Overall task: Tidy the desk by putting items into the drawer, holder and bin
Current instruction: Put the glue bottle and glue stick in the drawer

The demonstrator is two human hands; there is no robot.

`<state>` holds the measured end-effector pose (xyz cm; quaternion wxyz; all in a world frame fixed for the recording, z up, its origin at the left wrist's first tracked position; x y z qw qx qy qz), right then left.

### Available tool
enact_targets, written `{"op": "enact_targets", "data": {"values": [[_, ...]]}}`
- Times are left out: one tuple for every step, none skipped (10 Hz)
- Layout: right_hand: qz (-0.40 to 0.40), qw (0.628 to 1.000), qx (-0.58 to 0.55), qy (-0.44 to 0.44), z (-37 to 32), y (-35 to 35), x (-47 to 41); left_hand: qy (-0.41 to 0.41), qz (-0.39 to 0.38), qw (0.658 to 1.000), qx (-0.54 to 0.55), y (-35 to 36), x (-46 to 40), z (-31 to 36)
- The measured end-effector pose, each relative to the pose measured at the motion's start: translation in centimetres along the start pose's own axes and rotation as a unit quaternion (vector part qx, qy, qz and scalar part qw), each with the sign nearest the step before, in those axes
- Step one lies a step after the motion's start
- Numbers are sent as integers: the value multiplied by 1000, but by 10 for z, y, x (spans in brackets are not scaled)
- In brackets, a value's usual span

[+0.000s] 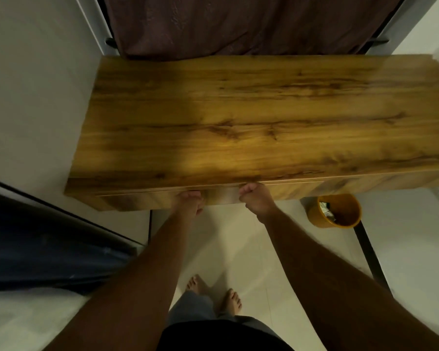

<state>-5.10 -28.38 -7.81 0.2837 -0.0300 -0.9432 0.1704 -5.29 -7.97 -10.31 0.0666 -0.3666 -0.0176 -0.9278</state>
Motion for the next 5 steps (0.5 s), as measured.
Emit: {"op": "enact_targets", "data": {"values": [[5, 1000, 15, -12, -4, 0, -6, -5, 14, 1000, 1, -4, -7, 3], [10, 999, 43, -27, 3, 1, -5, 6, 23, 999, -24, -7, -10, -1], [9, 997, 67, -37, 1, 0, -2, -23, -20, 999, -36, 2, -7, 0], [48, 985, 143, -89, -17, -10, -3, -82, -129, 979, -135, 29, 2, 9], [82, 981, 141, -106, -47, -29, 2, -35, -194, 962, -189, 67, 15, 46]]}}
Point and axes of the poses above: each hand's wrist, its own x-axis away from the middle knuckle, its own y-axis out of the palm, z = x × y, the point moved 5 cm from there along -x, towards the middle knuckle, and after that the axes turned 5 degrees about -z, right-handed, at the moved point
